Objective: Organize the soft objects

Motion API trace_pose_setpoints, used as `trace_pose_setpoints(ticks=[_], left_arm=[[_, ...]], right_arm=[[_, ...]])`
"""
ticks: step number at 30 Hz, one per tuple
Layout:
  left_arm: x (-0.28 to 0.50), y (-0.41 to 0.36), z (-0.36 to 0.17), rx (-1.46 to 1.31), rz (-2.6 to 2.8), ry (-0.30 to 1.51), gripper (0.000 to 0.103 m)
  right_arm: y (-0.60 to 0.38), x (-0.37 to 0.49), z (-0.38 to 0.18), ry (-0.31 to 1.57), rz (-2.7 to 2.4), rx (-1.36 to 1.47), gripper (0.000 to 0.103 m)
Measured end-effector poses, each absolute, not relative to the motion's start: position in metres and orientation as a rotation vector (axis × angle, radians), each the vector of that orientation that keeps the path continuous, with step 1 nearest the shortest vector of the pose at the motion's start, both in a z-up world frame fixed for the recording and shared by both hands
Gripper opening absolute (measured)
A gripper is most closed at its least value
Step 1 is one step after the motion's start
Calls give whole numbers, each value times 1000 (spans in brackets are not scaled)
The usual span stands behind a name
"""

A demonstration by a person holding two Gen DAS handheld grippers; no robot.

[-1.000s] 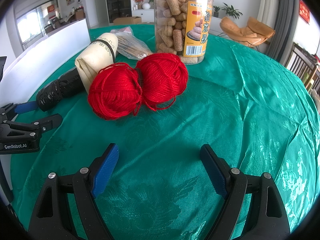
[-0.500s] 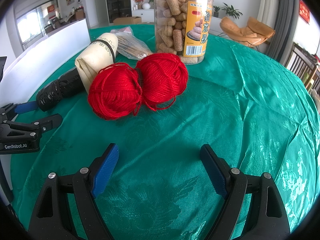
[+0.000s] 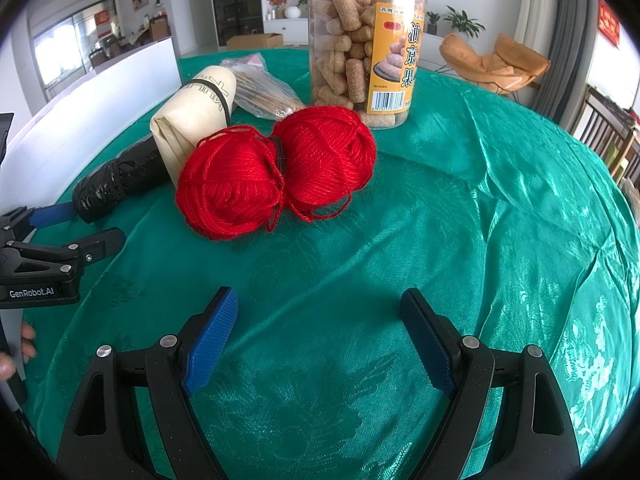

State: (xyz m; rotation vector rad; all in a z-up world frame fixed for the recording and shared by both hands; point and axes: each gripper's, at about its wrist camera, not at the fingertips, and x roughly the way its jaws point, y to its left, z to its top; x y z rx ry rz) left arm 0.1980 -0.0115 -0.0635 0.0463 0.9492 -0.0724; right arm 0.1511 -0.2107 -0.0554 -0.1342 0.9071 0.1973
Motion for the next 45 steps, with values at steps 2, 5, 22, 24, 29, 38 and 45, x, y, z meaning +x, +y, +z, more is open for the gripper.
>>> trace_pose_setpoints(ticks=[2, 5, 22, 24, 29, 38, 45], left_arm=[[198, -12, -63, 45, -74, 963, 103], [183, -11, -62, 40, -68, 1022, 103], [107, -11, -64, 30, -46, 954, 103], [107, -11, -65, 30, -45, 948, 103], [107, -11, -65, 29, -39, 934, 103], [102, -11, -64, 28, -40, 922, 103], [100, -11, -63, 27, -36, 915, 103]], right_arm=[[-211, 151, -55, 907, 197, -134, 85], [-211, 151, -55, 906, 196, -135, 85], [-212, 156, -53, 953, 223, -131, 85], [-221, 159, -41, 966, 213, -35, 85], [-234, 184, -4, 941, 192, 266, 85], [-197, 259, -36, 1150, 96, 314, 83], [-193, 243, -31, 1150, 193, 58, 66]])
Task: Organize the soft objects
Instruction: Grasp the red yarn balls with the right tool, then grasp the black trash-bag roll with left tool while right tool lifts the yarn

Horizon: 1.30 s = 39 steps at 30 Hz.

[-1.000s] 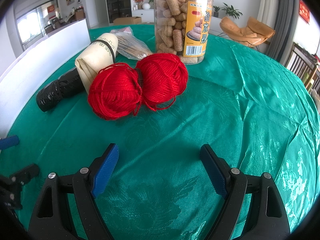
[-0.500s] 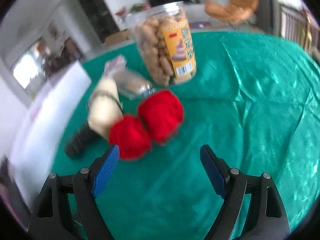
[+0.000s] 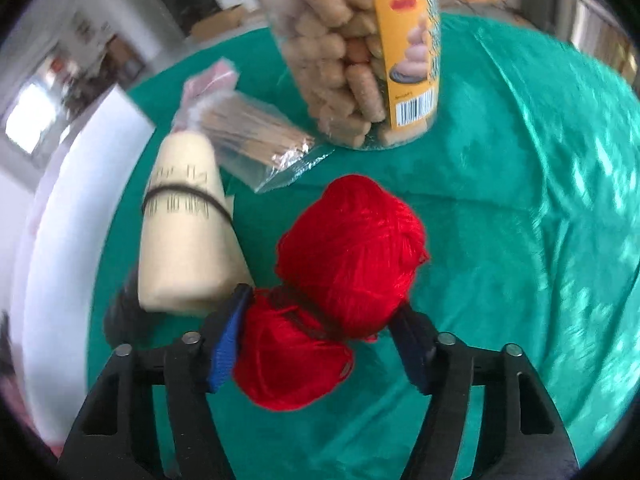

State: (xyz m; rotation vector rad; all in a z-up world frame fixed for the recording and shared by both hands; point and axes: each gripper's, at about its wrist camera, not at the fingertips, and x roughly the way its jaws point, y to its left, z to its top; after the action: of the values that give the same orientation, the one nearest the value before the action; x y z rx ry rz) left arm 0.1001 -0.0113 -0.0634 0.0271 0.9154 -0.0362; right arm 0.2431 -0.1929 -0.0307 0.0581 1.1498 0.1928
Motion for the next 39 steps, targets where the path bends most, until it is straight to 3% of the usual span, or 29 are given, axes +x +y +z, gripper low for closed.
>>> trace_pose_setpoints(ticks=[7, 10, 21, 33, 39], left_arm=[[100, -12, -63, 27, -36, 915, 103], [100, -12, -64, 27, -36, 915, 103], [100, -12, -63, 26, -36, 915, 103], [112, -9, -55, -17, -87, 997, 103], [168, -9, -35, 85, -123, 985, 103]], right_arm=[[-181, 212, -25, 1201, 276, -403, 66], [-184, 197, -28, 1179, 266, -478, 70], [-221, 176, -63, 1004, 225, -147, 77], [-223, 164, -66, 903, 213, -149, 81], [-220, 160, -60, 902, 214, -144, 81]])
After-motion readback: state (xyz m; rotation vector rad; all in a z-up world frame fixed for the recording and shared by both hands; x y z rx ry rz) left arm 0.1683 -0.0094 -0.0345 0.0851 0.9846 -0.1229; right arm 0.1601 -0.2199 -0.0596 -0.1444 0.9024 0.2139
